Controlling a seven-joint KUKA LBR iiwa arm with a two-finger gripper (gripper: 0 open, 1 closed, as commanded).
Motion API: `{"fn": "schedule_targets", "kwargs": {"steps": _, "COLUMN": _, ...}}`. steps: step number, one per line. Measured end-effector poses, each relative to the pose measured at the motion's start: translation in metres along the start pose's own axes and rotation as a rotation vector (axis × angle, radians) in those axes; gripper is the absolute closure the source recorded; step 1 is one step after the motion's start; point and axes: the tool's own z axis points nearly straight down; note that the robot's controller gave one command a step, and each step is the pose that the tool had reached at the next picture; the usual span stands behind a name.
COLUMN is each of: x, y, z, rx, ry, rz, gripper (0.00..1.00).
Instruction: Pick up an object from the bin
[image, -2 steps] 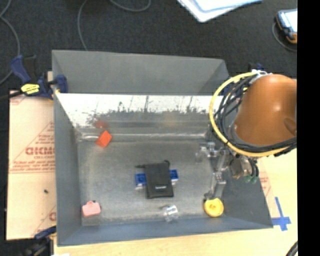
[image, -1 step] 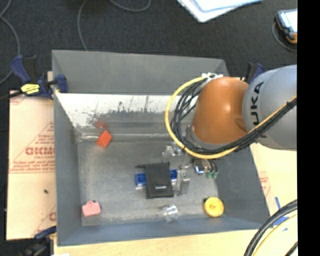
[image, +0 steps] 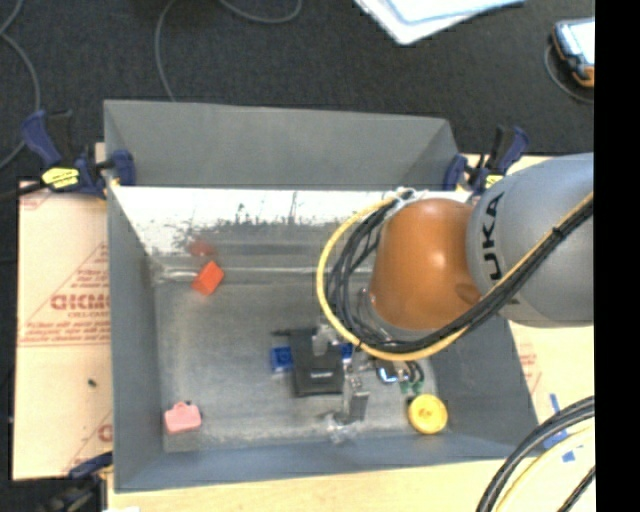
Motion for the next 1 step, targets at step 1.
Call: {"fn": "schedule_targets", "kwargs": {"steps": 1, "x": -0.0404, "y": -0.0052, "z": 0.0726, "rx": -0.003, "ry": -0.006, "rz": -0.364, "gripper": 0.0}}
